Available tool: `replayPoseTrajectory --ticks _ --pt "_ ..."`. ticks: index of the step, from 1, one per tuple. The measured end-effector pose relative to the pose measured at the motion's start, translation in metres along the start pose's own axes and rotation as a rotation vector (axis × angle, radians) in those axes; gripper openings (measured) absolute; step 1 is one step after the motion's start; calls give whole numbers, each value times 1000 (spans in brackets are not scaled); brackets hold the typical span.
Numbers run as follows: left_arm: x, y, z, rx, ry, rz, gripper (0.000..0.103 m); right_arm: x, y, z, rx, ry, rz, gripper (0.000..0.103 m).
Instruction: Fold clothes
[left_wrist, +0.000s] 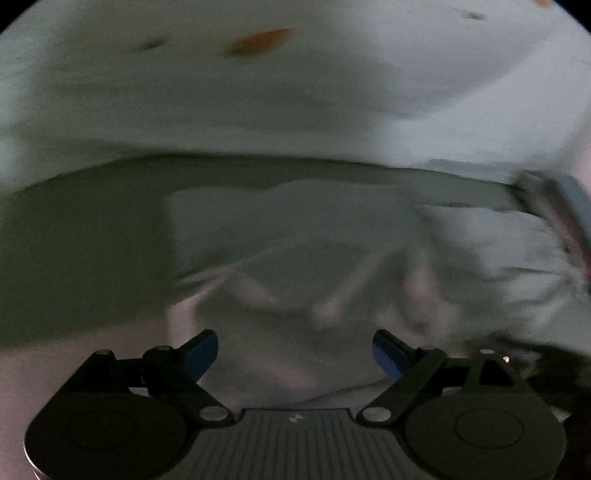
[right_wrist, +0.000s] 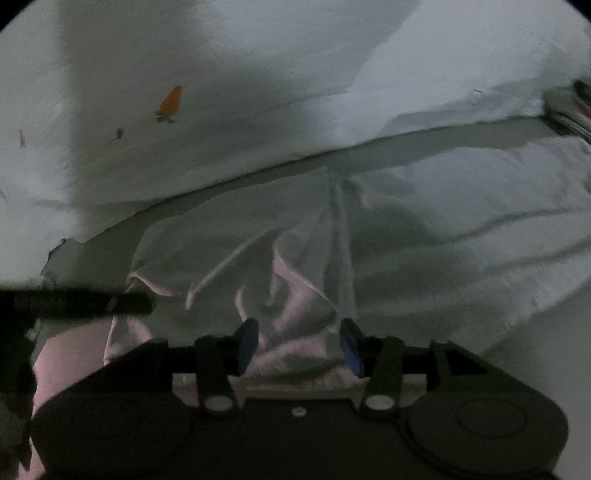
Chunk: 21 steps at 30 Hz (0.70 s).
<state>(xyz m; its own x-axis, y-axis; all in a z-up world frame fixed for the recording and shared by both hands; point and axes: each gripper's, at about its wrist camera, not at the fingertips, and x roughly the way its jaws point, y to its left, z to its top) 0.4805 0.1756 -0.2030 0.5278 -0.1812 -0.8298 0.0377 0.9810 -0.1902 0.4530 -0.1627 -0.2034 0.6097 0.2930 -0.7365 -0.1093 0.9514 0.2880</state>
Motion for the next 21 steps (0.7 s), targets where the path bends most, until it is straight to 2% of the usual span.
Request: replayPoseTrajectory --ticks 3,5,7,8,10,11,12,13,15,18,21 --pt "13 24 -9 -72 61 26 91 13 9 6 -38 1 -11 53" --pt "19 35 -12 -107 79 1 89 22 15 8 -75 -7 -40 53" --pt "20 38 -12 -130 59 -19 86 31 23 9 -128 -22 -97 55" --pt "20 38 -12 -135 47 -40 70 34 27 9 -148 -25 -116 56" --pt "22 37 -9 -132 39 -65 57 40 32 9 -178 -18 -125 52" --pt "23 36 -7 -124 32 -58 34 43 34 8 -193 -14 -130 26" --pt "23 35 -5 -116 29 -40 15 47 37 8 -208 -11 -134 9" --pt "24 34 -4 -116 32 -33 14 50 40 7 -223 -7 -139 2" --pt "20 36 -3 -157 36 -75 11 37 44 7 -223 -65 -143 2" --pt "4 45 -4 -213 33 -157 10 0 42 9 -127 -129 -153 1" --pt "4 52 -13 -218 65 -195 12 -17 30 3 -41 -102 -170 2"
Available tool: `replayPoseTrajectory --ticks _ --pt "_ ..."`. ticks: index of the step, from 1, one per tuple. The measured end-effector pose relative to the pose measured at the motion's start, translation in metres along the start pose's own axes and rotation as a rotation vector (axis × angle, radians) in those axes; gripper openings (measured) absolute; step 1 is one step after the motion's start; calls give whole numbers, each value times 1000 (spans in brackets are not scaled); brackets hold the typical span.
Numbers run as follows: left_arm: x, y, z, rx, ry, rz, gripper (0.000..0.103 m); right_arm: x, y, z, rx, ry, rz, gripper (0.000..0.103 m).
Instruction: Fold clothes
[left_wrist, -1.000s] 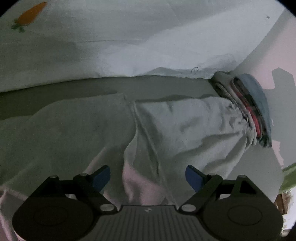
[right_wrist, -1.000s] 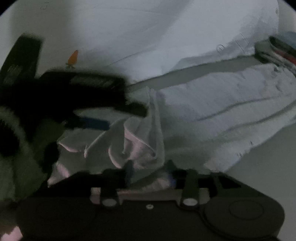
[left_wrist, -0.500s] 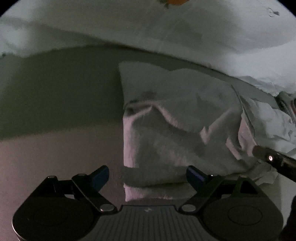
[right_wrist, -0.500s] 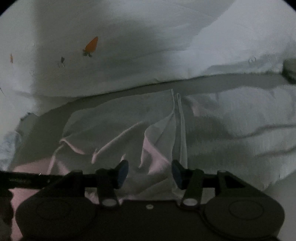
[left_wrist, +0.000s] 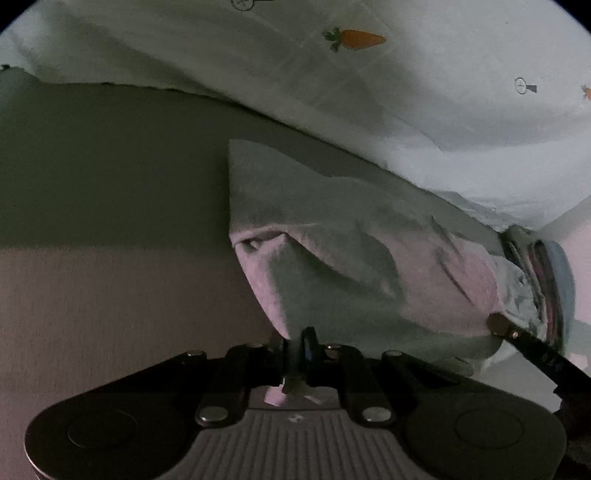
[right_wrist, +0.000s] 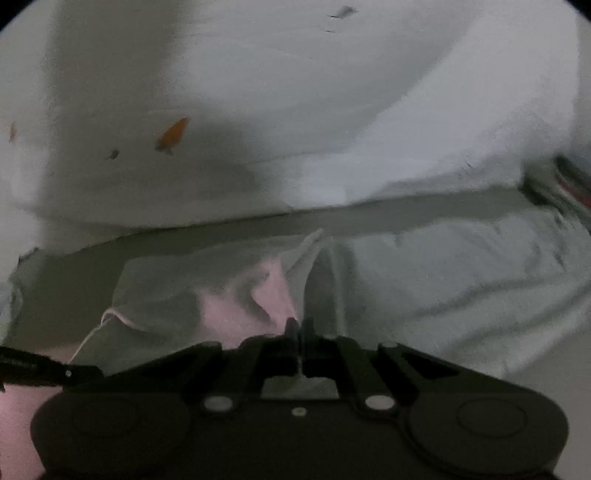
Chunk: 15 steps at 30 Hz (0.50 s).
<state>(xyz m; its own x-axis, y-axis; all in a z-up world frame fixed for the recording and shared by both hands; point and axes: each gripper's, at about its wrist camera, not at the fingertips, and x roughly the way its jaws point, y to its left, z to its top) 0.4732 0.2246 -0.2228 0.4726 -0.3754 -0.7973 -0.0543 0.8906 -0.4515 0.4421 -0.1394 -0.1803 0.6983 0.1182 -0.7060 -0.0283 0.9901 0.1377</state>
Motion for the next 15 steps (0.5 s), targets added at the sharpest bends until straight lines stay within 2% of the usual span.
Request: replayPoseTrajectory --ticks 4,6,7,9,12,15 --pt "14 9 -11 11 77 9 18 30 -2 -22 -6 156 -130 4" --pt "8 13 -7 20 54 -9 35 30 6 -24 -47 149 -156 11" --pt "4 15 -4 25 38 -20 42 26 14 -23 -84 119 -156 33" --pt "-4 22 5 33 -12 -31 65 16 33 -21 -181 38 -159 59" --pt "-3 35 24 15 -54 -31 67 13 70 -23 -351 -23 -98 57" --pt "10 43 47 -23 -77 -41 67 15 103 -32 -454 -18 42 56"
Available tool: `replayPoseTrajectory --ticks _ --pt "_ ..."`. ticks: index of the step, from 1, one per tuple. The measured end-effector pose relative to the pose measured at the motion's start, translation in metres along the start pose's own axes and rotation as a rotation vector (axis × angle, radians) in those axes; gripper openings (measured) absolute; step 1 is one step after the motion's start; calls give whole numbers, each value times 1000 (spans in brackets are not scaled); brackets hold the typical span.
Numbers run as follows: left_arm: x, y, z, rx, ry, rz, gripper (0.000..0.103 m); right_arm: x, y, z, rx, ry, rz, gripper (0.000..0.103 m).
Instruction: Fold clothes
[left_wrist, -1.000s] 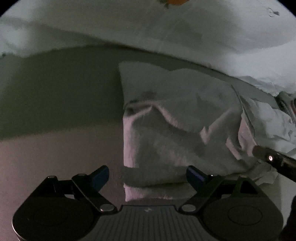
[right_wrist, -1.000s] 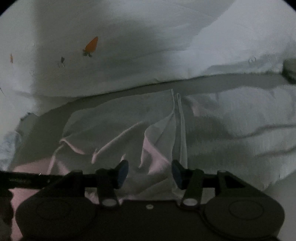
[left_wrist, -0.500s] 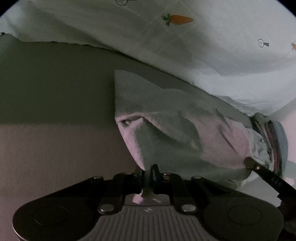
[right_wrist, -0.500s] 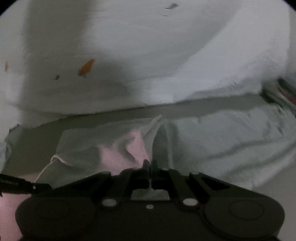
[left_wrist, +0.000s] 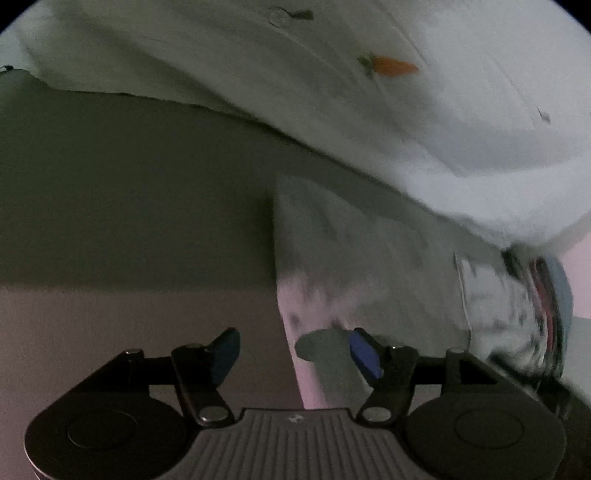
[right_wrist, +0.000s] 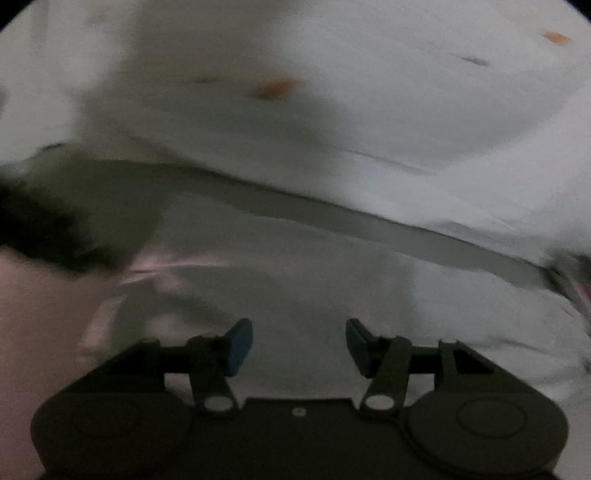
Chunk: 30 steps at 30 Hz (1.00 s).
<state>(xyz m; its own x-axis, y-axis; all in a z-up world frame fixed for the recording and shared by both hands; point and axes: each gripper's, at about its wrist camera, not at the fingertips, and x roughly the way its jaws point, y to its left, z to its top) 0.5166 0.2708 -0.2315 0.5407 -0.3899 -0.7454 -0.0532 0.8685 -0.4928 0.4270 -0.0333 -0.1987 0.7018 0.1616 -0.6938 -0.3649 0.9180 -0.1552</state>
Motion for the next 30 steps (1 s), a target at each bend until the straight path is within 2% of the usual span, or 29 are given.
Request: replayPoseTrajectory --ticks 4,6,9,10,11,12,14,16,20,23,26,27,28,29,30 --pt "34 0 27 -1 -9 -34 67 4 47 1 -151 -13 201 56" --pt "47 2 38 1 5 -59 65 9 62 1 -196 7 253 56" --pt "54 6 47 21 2 -79 60 22 73 -2 -241 38 272 54" --pt "53 6 48 29 -2 -80 53 27 76 -3 -256 47 275 51" --pt "53 5 50 29 -8 -63 39 31 78 -4 -262 56 273 44" --pt "56 4 52 24 -18 -32 20 36 77 -4 -257 64 266 42" --pt "63 3 54 6 -38 13 7 45 75 -5 -246 74 259 28" --pt "65 4 56 -31 -58 19 6 44 71 -2 -242 60 270 11" --pt "68 6 61 -90 -72 16 5 30 66 4 -273 14 294 7" --pt "69 14 62 -142 -70 -16 5 35 70 6 -286 44 294 7" --pt "65 14 61 -132 -67 -9 9 46 67 3 -239 90 277 12" --pt "63 13 61 -129 -66 -7 10 45 65 4 -219 94 276 18" --pt "62 13 61 -126 -64 -5 13 43 64 5 -211 91 280 36" --pt "58 14 61 -123 -65 -6 18 41 64 6 -210 83 282 50" --pt "53 16 60 -127 -65 -18 22 38 65 5 -216 74 284 51"
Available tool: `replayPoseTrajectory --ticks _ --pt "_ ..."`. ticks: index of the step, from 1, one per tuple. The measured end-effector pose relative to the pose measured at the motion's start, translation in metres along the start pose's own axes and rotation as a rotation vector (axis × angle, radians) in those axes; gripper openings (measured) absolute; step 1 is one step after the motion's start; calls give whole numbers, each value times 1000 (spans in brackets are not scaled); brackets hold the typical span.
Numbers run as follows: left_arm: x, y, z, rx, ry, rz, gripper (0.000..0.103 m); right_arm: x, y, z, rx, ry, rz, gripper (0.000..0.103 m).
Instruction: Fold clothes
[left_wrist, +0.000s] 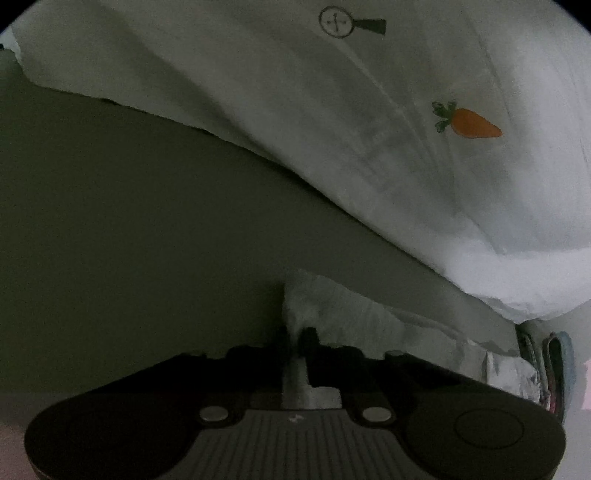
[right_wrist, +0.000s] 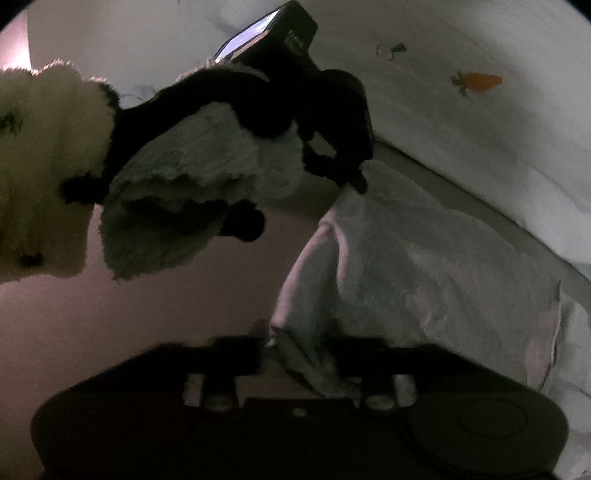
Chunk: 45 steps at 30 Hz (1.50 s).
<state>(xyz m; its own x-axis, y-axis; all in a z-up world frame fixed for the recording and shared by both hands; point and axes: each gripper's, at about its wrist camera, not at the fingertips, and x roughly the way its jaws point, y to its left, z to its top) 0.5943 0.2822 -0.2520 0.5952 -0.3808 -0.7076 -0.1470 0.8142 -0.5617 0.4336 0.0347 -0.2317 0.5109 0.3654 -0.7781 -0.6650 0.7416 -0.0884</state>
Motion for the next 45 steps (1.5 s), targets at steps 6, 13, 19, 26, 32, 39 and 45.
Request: replayPoseTrajectory --ticks 6,13,19,26,32,39,45 --pt "-25 13 -13 -29 31 -57 49 5 13 3 -43 -4 -9 55" --pt "-21 4 -16 -40 17 -95 89 29 10 13 -48 46 -47 38" --pt "-5 -15 -3 -39 -24 6 62 13 -25 23 102 -33 33 9" --pt "5 11 9 -311 15 -15 6 -24 -59 17 288 -135 112 8" --pt "-27 -25 38 -251 -66 -51 5 -55 -110 -4 500 -293 149 8" --pt "-33 -148 73 -91 -135 -255 5 -111 -185 -52 755 -490 33 8" --pt "7 -248 45 116 -28 -310 6 -123 -256 -144 1007 -453 -190 8"
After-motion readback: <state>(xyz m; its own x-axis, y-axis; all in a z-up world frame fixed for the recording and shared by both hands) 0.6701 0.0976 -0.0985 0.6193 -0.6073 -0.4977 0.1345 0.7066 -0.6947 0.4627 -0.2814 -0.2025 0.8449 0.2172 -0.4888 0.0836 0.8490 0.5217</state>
